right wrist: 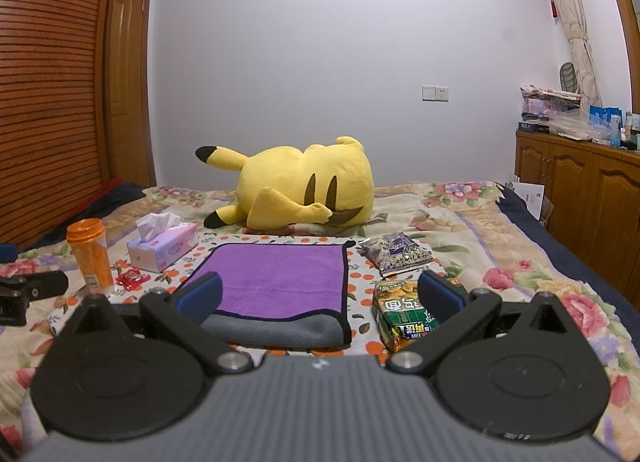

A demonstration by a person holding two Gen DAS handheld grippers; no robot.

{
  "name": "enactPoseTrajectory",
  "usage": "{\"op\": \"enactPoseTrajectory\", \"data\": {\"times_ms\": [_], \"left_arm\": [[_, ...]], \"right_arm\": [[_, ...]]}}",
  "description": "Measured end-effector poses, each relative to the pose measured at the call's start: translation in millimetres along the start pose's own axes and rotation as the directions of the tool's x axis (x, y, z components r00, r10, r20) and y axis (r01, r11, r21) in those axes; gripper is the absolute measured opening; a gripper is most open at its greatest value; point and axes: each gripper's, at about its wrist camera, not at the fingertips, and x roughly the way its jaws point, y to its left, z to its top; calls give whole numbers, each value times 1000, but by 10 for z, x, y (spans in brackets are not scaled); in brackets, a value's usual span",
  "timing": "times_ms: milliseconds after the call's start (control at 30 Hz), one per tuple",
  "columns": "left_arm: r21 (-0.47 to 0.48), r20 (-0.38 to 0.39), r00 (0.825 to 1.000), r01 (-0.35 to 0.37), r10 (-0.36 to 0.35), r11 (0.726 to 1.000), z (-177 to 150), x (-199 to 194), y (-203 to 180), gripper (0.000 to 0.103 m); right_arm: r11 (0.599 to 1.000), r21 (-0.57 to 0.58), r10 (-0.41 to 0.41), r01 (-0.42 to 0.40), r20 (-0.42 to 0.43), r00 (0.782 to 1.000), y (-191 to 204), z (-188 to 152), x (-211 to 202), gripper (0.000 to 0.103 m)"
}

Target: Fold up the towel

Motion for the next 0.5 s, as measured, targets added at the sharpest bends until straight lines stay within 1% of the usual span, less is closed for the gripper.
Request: {"op": "enactPoseTrajectory", "data": {"times_ms": [500], "left_arm": [[1, 0, 1000, -1, 1, 1000, -1, 0, -4, 103]], "right_arm": [[1000, -3, -1, 1, 0, 1000, 10, 3, 3, 103]]}}
